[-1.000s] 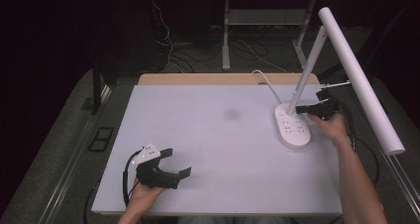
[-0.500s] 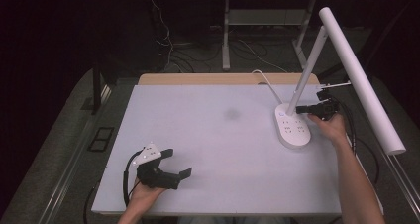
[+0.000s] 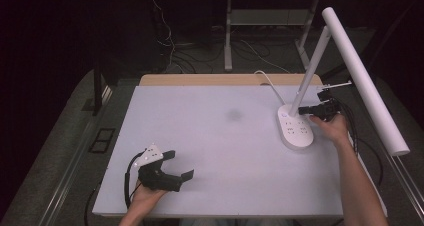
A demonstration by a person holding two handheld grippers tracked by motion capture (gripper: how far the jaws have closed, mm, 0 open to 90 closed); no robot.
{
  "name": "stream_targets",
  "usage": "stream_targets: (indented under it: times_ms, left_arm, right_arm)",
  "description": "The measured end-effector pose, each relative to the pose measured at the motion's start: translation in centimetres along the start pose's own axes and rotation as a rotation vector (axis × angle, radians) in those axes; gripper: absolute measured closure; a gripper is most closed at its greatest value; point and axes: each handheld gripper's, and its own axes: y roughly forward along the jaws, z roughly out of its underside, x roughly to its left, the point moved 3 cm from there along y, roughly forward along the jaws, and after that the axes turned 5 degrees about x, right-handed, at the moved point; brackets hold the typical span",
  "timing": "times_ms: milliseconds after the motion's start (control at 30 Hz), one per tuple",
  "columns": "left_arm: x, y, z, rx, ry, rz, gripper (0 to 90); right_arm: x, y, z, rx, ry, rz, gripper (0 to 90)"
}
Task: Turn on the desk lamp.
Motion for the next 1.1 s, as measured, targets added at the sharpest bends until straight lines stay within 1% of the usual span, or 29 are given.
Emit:
stream_targets:
  times_ms: [67,133,200,333,367,400,467,500,533,600,733,767,800,867,933,967,1000,1067,1100]
  left_arm:
    - [0.1,0.0,0.0,-0.002,-0.005,-0.003,0.0]
    - [0.1,0.0,0.0,-0.001,-0.003,-0.004,0.0]
    - [0.1,0.1,0.0,0.002,-0.001,-0.007,0.0]
    - [0.0,0.1,0.0,0.002,0.002,-0.006,0.0]
    - [0.0,0.0,0.0,0.0,0.001,-0.007,0.0]
    - [0.0,0.0,0.0,0.0,0.003,-0.007,0.0]
    - [0.0,0.0,0.0,-0.001,0.004,-0.008,0.0]
    - [0.0,0.0,0.0,-0.002,0.003,-0.009,0.0]
    - [0.0,-0.1,0.0,-0.002,0.004,-0.01,0.0]
    - [-0.1,-0.1,0.0,-0.002,0.005,-0.01,0.0]
    - [-0.2,-0.1,-0.1,-0.004,0.005,-0.008,0.0]
    - [-0.2,-0.1,-0.1,-0.001,0.009,-0.008,0.0]
    - [-0.2,-0.1,-0.1,-0.002,0.009,-0.007,0.0]
    - [-0.2,-0.1,-0.1,-0.002,0.012,-0.007,0.0]
    - [-0.3,-0.1,-0.1,-0.004,0.012,-0.006,0.0]
    - [-0.3,-0.1,-0.1,-0.006,0.011,-0.003,0.0]
    - [-0.3,-0.1,-0.1,-0.006,0.012,-0.003,0.0]
    - [-0.3,-0.1,-0.1,-0.007,0.014,-0.001,0.0]
    - [-0.3,-0.1,-0.1,-0.007,0.015,0.0,0.0]
  right_arm:
    - [0.1,0.0,-0.2,0.008,-0.01,0.028,89.7]
    - [0.3,-0.1,-0.3,0.002,-0.015,0.028,89.7]
    - [0.4,0.0,-0.4,0.011,-0.022,0.046,89.7]
    - [0.4,-0.2,-0.4,0.013,-0.012,0.049,89.7]
    - [0.5,-0.4,-0.4,0.006,-0.006,0.048,89.7]
    - [0.5,-0.6,-0.4,-0.001,-0.012,0.052,89.7]
    - [0.5,-1.0,-0.5,-0.018,-0.001,0.046,89.7]
    - [0.5,-1.3,-0.4,-0.021,-0.006,0.047,89.7]
    - [0.6,-1.5,-0.4,-0.021,0.004,0.05,89.7]
    - [0.7,-1.7,-0.4,-0.02,0.008,0.048,89.7]
    - [1.2,-3.0,-0.4,-0.046,0.012,0.053,89.7]
    - [1.2,-3.0,-0.4,-0.046,0.012,0.053,89.7]
    - [1.5,-3.6,-0.4,-0.054,0.007,0.061,89.7]
    - [1.9,-4.2,-0.4,-0.057,0.002,0.064,89.7]
    - [2.1,-4.4,-0.4,-0.059,-0.003,0.065,89.7]
    - [2.3,-4.7,-0.3,-0.061,-0.002,0.064,89.7]
    - [2.6,-5.1,-0.2,-0.065,-0.013,0.072,89.7]
    - [2.8,-5.3,-0.1,-0.068,-0.017,0.072,89.7]
    - [3.3,-5.6,0.1,-0.078,-0.014,0.071,89.7]
